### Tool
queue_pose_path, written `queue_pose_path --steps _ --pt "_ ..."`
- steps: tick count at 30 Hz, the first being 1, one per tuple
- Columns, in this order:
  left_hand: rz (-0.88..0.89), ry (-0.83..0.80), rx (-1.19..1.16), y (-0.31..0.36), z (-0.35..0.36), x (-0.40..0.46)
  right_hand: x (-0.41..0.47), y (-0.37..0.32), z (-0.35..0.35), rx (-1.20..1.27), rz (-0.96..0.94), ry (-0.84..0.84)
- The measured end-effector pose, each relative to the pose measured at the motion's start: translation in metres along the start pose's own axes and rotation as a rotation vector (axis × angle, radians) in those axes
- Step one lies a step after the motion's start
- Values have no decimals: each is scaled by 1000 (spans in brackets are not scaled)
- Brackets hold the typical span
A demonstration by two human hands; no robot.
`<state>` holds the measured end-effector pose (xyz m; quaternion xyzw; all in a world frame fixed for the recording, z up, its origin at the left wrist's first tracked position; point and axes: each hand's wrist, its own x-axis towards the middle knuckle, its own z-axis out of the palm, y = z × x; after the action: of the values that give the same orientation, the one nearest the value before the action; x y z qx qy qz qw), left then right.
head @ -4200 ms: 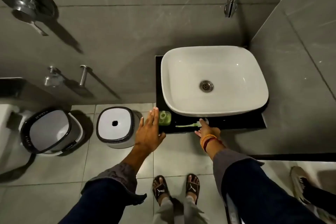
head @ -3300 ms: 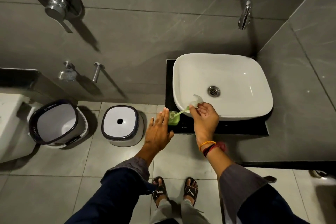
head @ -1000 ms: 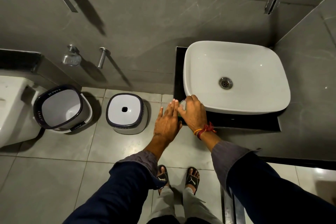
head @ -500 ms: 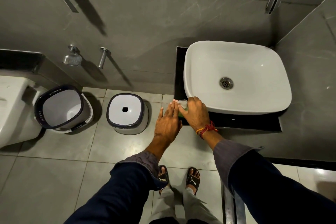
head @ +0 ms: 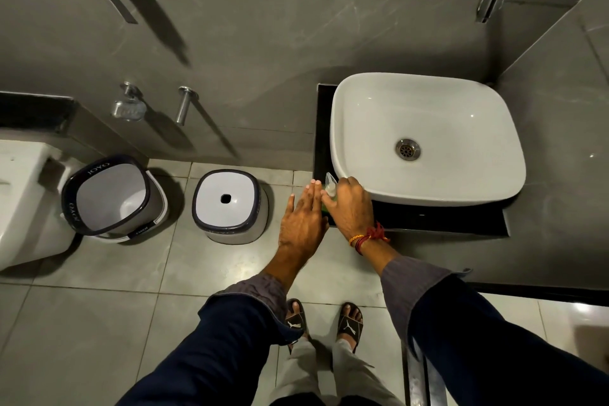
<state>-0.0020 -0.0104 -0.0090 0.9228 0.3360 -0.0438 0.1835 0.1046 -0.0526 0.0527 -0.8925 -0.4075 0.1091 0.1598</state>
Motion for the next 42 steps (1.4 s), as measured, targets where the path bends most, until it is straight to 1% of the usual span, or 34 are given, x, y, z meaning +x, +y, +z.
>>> queue_pose_path --steps 2,5,7,11,13,15,18,20,23,28,32,42 --pt "7 -3 11 1 0 -1 -3 -1 0 43 1 20" --pt "-7 -4 -4 2 0 -1 -1 1 3 52 -18 -25" --pt "-17 0 -7 3 0 0 0 1 5 50 -16 -17" --pt "-25 -11 -3 4 0 0 -3 1 6 83 6 24" --pt "-26 -13 -19 5 -1 -1 -6 2 5 127 49 44" --pt "-24 -3 -24 5 -1 -2 -10 2 3 165 96 89" --pt "-23 -3 -22 5 -2 -3 -15 0 -2 189 100 162" --pt "-28 -6 -19 6 -3 -3 -16 -1 -4 199 80 174" --pt "-28 -16 -6 6 -3 -2 -13 -2 -5 210 49 143" --pt "-35 -18 -10 7 -3 -2 -12 7 -3 205 -87 92" --pt "-34 -24 12 5 -1 -1 -11 12 -4 217 -138 49" --pt "-27 4 -39 4 1 0 -9 19 -7 210 -277 22"
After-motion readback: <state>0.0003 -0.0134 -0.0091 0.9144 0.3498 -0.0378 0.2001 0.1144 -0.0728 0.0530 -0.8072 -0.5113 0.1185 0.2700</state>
